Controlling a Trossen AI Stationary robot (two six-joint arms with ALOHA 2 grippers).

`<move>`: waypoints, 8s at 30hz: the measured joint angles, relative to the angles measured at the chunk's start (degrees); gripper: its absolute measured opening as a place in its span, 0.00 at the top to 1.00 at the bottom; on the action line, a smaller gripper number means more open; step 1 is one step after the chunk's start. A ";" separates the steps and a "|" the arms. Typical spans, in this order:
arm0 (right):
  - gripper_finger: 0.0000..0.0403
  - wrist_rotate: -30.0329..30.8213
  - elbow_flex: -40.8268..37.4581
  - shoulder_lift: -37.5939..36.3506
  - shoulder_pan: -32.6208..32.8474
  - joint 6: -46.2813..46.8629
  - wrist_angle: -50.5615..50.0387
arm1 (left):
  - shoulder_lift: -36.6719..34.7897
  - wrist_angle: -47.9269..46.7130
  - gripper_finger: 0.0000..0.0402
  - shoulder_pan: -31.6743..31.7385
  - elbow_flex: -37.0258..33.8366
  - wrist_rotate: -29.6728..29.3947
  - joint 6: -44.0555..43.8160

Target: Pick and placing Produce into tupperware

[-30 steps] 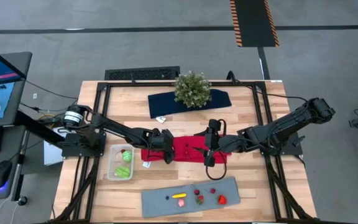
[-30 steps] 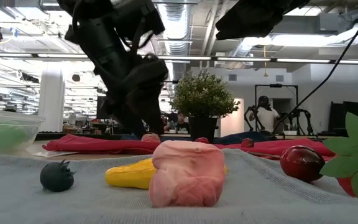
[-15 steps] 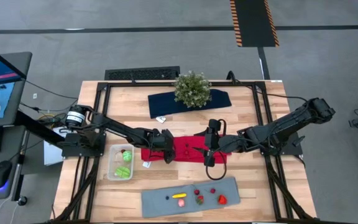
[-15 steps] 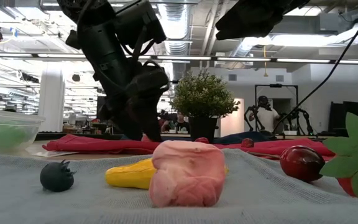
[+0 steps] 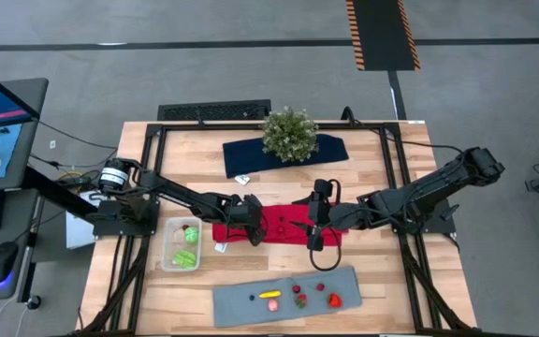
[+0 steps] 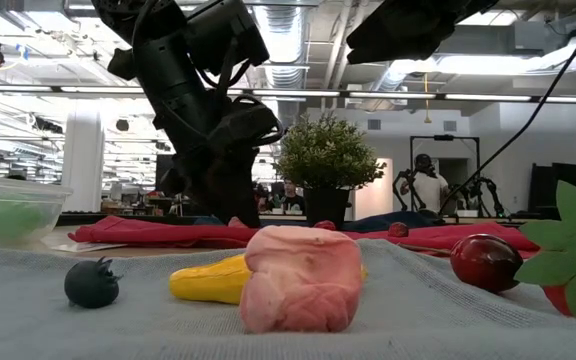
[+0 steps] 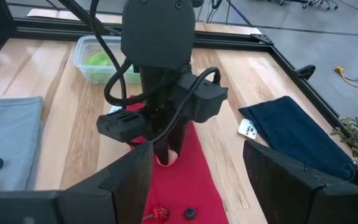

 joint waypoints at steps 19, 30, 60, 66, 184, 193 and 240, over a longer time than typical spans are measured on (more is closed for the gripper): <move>0.32 0.00 0.00 0.00 0.00 0.00 0.00 | -0.55 -1.37 0.83 -0.19 0.00 -1.20 -0.28; 0.32 0.00 0.00 0.00 0.00 -0.01 -0.03 | -6.15 -6.06 0.83 -0.73 0.00 -4.65 -0.05; 0.32 0.00 0.00 0.00 0.00 0.00 0.00 | -29.09 -38.23 0.83 -25.15 0.00 -40.56 -25.45; 0.32 0.00 0.00 0.00 0.00 0.01 0.00 | -28.86 -45.58 0.83 -31.38 0.00 -41.82 -38.83; 0.32 0.00 0.00 0.02 0.00 0.02 0.00 | -1.97 -4.93 0.39 -41.72 5.20 -21.16 -1.02; 0.32 -0.02 0.00 0.02 0.00 0.00 0.00 | -1.97 8.74 0.39 -36.92 1.43 -11.17 9.39; 0.32 0.00 0.02 0.02 0.00 0.01 -0.39 | 8.21 27.96 0.39 -32.02 -2.36 -5.23 19.04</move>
